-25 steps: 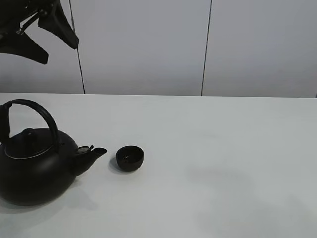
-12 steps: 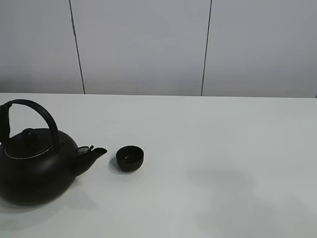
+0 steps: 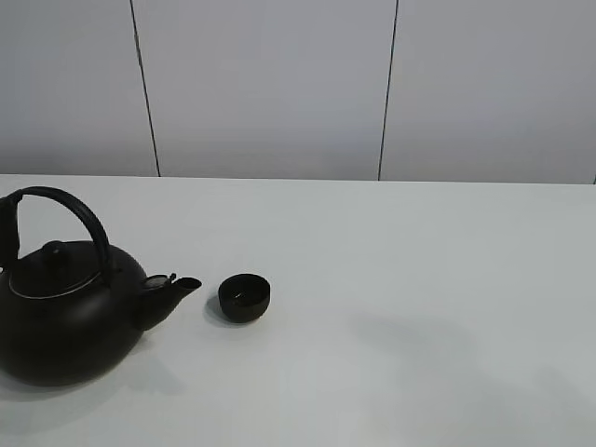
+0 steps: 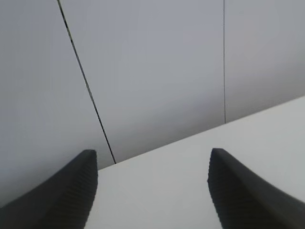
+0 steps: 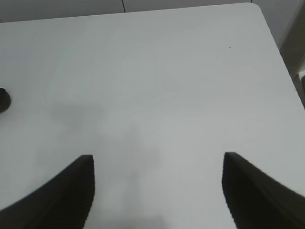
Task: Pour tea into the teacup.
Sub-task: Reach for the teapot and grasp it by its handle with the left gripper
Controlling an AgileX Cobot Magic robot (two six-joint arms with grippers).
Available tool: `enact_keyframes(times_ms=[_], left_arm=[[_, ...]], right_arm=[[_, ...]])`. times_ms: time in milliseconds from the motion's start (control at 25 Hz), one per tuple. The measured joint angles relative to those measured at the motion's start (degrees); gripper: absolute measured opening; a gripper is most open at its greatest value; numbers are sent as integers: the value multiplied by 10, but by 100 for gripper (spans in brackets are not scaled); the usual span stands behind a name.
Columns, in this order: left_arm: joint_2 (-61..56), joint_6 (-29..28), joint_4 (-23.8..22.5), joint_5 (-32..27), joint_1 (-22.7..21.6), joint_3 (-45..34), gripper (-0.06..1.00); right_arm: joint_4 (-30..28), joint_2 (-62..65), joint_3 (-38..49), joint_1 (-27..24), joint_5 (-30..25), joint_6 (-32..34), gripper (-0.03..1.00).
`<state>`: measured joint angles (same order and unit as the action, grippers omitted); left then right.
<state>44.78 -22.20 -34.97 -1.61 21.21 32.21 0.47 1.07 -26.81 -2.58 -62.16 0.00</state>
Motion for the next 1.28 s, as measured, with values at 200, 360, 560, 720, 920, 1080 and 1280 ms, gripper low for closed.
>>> enact_keyframes(times_ms=[200,360,560,720,920,1080,1280], left_arm=[[-10,0,-41,16,0,-86,48],[-10,0,-43,22,-5,-115,48],[-10,-2,-43,49,-64,-143,48],[-10,-19,-46,138,-121,-182,48],[31,-50,-49,266,-178,-215,48],[123,-55,-53,359,-193,-216,48],[253,-53,-54,427,-195,-216,48]], right_arm=[[0,0,0,0,0,0,52],[0,0,0,0,0,0,52],[0,0,0,0,0,0,52],[0,0,0,0,0,0,52],[0,0,0,0,0,0,52],[0,0,0,0,0,0,52],[0,0,0,0,1,0,52]])
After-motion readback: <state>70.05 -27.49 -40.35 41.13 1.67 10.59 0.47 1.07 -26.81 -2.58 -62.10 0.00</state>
